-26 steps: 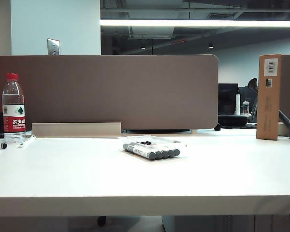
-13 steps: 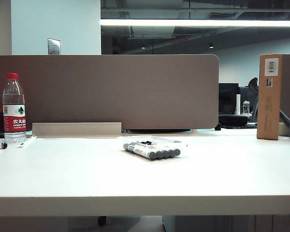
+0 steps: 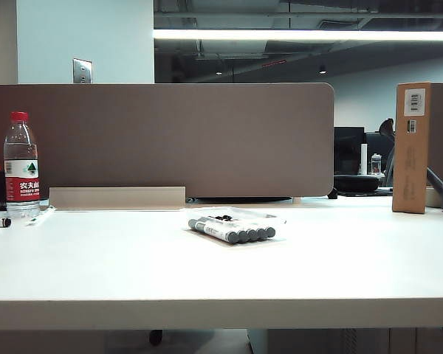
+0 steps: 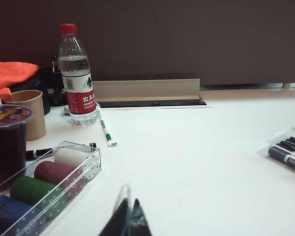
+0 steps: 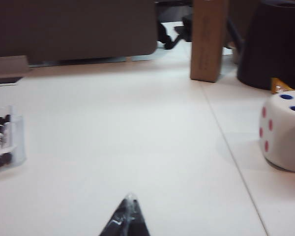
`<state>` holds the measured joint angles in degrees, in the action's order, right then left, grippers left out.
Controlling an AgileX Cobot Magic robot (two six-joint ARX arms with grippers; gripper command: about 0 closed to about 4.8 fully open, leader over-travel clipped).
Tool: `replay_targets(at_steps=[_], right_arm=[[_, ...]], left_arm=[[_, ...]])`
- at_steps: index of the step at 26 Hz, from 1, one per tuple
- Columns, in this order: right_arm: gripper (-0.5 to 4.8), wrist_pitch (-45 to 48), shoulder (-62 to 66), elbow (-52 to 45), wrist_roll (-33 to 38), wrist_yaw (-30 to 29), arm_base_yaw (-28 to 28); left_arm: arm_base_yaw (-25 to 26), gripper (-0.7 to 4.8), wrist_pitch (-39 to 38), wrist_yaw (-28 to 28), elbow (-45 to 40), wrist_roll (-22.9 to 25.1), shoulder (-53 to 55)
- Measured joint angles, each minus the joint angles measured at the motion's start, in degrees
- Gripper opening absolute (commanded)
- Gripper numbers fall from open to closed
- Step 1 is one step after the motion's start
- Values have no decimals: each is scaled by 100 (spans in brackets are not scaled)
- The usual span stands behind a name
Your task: Pick up the markers scattered on the table and put them into the packaging box, making sure the markers fit the shape of the box's grooves.
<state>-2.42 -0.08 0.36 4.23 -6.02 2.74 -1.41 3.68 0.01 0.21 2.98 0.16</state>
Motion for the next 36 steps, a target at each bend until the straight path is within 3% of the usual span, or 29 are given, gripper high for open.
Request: replay_targets(at_steps=[36], right_arm=[[-5, 7, 0, 0, -109, -15, -83]], left_arm=[[0, -5, 0, 0, 0, -2, 0]])
